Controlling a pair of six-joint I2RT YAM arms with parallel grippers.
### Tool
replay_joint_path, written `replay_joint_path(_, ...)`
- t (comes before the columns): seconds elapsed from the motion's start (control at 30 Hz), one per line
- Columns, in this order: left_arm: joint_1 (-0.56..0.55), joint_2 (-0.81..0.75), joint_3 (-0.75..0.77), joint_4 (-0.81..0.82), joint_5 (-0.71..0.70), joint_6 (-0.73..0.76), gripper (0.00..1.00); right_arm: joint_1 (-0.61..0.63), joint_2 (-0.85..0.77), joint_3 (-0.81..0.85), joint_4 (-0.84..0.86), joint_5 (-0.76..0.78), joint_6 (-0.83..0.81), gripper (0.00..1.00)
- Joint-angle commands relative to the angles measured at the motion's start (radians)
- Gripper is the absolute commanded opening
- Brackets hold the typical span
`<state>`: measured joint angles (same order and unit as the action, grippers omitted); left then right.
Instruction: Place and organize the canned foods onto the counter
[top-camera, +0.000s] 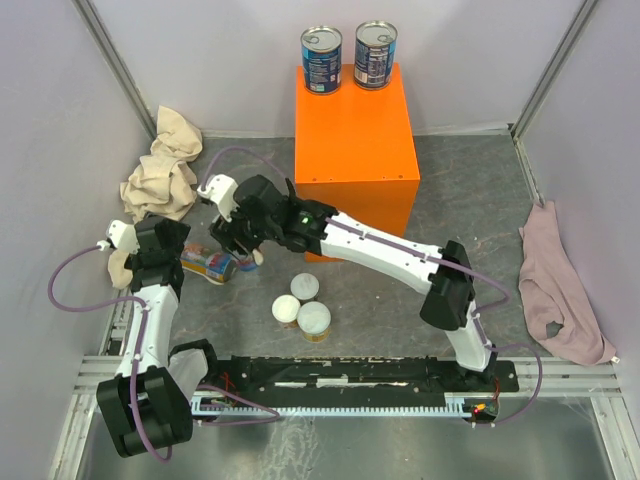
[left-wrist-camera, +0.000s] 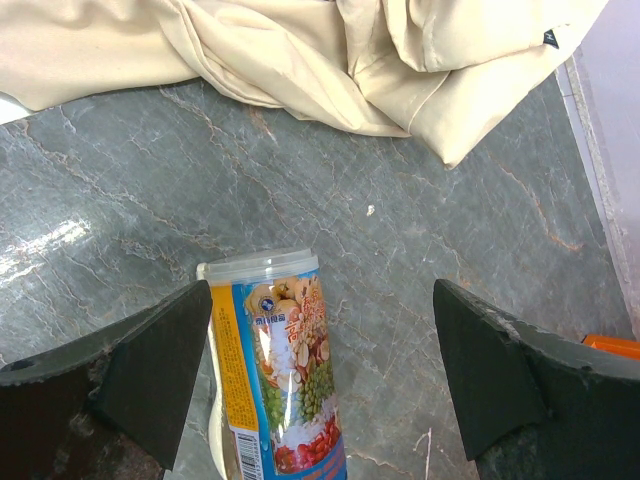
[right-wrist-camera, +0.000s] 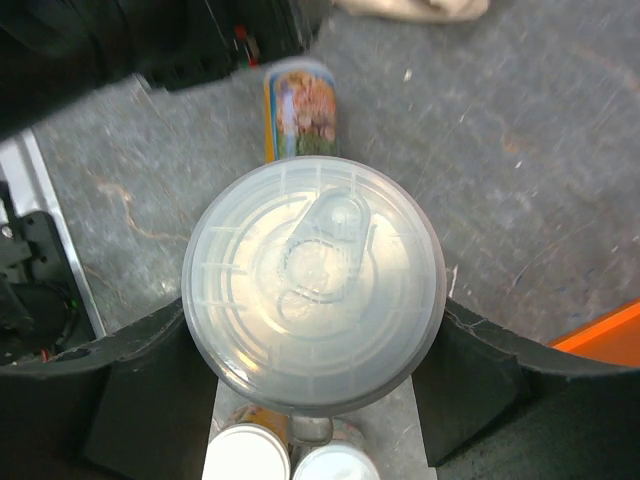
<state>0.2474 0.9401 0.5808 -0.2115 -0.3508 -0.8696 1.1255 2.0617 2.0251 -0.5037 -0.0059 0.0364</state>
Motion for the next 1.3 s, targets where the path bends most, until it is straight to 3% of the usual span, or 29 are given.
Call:
replay_joint_path(0.0, 0.007, -0.006, 0.039, 0.018, -0.023, -0.020, 0.98, 0.006, -0.160, 0.175, 0.110, -0.021, -0.046, 0.01)
replay_joint_path(0.3, 0.007, -0.005, 0.036, 0.020, -0.022, -0.019, 0.98, -0.009, -0.210, 0.315, 0.102, 0.020, -0.116, 0.01)
replay_joint_path(0.63, 0.007, -0.014, 0.024, 0.045, 0.003, -0.006, 0.97, -0.081, -0.309, 0.280, 0.185, 0.034, -0.156, 0.01)
replay_joint_path(1.27, 0.007, -0.023, 0.015, 0.061, 0.008, 0.003, 0.97, -0.427, -0.348, 0.274, 0.262, 0.031, -0.127, 0.01)
